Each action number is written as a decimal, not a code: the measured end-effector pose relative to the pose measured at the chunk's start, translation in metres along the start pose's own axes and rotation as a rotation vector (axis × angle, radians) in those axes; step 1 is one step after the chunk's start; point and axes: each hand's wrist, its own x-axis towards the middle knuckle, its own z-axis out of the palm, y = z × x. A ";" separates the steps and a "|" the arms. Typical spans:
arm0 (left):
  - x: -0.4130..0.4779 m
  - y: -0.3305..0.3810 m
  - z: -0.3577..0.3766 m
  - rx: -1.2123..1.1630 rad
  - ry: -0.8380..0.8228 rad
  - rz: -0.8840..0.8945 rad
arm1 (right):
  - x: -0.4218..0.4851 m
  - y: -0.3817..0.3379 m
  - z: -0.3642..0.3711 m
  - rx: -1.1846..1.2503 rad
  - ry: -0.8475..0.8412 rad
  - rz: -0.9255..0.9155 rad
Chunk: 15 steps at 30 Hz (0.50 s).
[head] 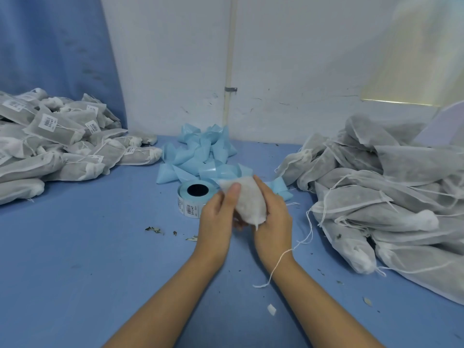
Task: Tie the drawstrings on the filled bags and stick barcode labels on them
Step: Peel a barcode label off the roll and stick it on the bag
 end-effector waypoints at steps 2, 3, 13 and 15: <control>0.002 0.000 0.000 -0.034 0.032 -0.051 | 0.000 0.001 0.001 0.105 0.054 0.183; 0.003 -0.002 -0.001 -0.021 0.035 -0.056 | 0.002 0.002 0.002 0.154 0.099 0.273; 0.001 -0.018 -0.005 0.176 -0.118 -0.146 | 0.011 -0.004 -0.002 0.626 0.190 0.656; 0.001 -0.019 -0.008 0.257 -0.098 -0.127 | 0.014 -0.003 -0.007 0.730 0.062 0.715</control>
